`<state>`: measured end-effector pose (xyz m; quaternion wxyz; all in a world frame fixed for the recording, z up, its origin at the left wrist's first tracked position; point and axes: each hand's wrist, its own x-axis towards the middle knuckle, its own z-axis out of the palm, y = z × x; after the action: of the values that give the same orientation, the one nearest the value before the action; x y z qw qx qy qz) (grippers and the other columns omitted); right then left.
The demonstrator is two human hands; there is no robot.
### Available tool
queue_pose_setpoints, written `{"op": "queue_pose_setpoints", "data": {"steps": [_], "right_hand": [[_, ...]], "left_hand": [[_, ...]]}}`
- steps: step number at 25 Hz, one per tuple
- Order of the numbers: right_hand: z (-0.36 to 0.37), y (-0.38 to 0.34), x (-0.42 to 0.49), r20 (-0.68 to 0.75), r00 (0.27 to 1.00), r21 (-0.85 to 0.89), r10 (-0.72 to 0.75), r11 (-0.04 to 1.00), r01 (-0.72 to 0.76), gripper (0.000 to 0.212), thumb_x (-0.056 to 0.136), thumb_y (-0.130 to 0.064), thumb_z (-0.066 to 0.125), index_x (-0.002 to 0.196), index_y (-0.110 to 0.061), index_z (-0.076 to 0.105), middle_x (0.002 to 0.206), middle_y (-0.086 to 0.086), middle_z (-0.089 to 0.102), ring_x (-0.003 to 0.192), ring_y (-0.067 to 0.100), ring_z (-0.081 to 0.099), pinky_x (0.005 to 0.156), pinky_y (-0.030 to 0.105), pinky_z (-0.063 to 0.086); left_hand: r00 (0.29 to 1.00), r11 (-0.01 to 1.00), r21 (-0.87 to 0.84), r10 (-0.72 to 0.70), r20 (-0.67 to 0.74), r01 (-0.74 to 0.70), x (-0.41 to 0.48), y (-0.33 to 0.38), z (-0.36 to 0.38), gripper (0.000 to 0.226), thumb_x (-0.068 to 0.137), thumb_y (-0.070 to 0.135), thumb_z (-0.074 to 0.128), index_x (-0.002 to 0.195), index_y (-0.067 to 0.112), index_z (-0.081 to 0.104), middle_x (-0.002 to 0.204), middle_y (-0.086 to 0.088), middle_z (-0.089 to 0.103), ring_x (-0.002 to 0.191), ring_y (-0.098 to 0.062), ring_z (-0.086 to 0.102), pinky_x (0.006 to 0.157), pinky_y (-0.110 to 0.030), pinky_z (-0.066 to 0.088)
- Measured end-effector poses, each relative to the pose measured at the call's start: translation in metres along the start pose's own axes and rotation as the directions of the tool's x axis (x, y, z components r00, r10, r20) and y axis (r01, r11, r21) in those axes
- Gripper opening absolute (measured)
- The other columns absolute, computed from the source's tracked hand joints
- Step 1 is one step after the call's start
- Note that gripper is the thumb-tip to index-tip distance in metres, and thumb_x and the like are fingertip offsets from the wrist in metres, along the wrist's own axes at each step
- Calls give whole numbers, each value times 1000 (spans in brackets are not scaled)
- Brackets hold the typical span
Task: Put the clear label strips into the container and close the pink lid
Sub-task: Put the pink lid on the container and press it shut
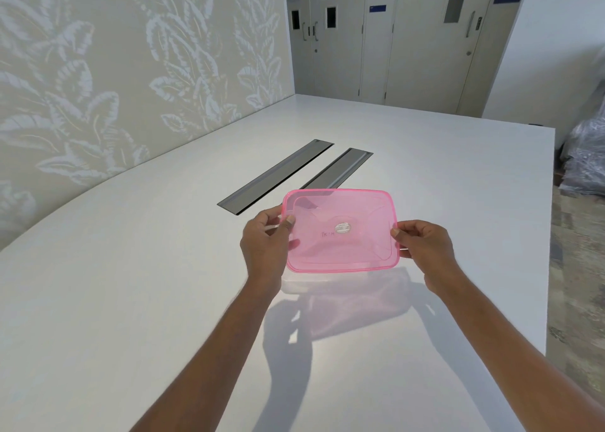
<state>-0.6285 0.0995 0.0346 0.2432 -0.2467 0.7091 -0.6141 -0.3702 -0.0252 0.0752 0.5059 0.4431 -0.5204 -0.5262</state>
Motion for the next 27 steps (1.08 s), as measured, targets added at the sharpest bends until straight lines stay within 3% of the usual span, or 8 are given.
{"op": "queue_pose_setpoints", "data": {"steps": [3, 6, 13, 19, 21, 24, 27], "right_hand": [[13, -2, 6, -7, 1000, -8, 8, 1000, -8, 6, 91, -11, 80, 97, -9, 80, 84, 10, 76, 72, 21, 67, 76, 35, 64], [25, -4, 13, -18, 1000, -27, 18, 999, -19, 7, 91, -12, 79, 97, -9, 81, 87, 11, 78, 71, 20, 67, 72, 30, 62], [48, 4, 26, 18, 997, -144, 75, 987, -72, 15, 91, -12, 77, 105, -10, 81, 91, 5, 78, 71, 21, 70, 81, 36, 64], [56, 7, 30, 8, 997, -199, 82, 977, -79, 24, 88, -16, 78, 112, -15, 80, 103, -1, 78, 98, 23, 74, 95, 45, 62], [57, 8, 32, 9, 996, -208, 84, 975, -80, 23, 88, -17, 79, 111, -15, 81, 104, -1, 78, 99, 23, 74, 95, 46, 62], [57, 8, 34, 9, 996, -232, 90, 969, -85, 15, 89, -16, 78, 104, -14, 80, 104, 2, 78, 98, 27, 75, 94, 48, 62], [55, 9, 36, 31, 994, -253, 104, 963, -93, 5, 92, -11, 76, 93, -15, 75, 100, 8, 76, 97, 34, 76, 92, 50, 63]], "left_hand": [[1000, 993, 119, -12, 24, 9, 26, -8, -6, 33, 99, 14, 71, 131, 21, 76, 98, -8, 73, 81, -14, 70, 85, -35, 67], [999, 982, 184, -41, 16, 38, 42, -14, -12, 39, 98, 15, 71, 137, 21, 72, 104, 7, 74, 93, -14, 71, 100, -32, 60], [993, 952, 282, -117, -15, 117, 58, -38, -26, 38, 95, 7, 65, 125, 26, 77, 111, 9, 77, 103, -21, 75, 85, -28, 59], [988, 936, 326, -151, 39, 130, 63, -58, -35, 43, 94, 3, 66, 130, 22, 76, 120, 4, 78, 94, -16, 71, 105, -36, 57], [988, 938, 322, -149, 44, 127, 64, -61, -33, 41, 94, 2, 65, 129, 22, 76, 115, 3, 79, 90, -15, 70, 102, -33, 58], [989, 934, 338, -138, 50, 113, 65, -64, -30, 41, 95, 2, 63, 126, 24, 77, 103, 0, 79, 87, -12, 68, 80, -16, 52], [989, 929, 356, -134, 57, 105, 63, -65, -27, 40, 97, 3, 63, 124, 27, 78, 90, -4, 74, 80, -13, 62, 70, -13, 48]]}}
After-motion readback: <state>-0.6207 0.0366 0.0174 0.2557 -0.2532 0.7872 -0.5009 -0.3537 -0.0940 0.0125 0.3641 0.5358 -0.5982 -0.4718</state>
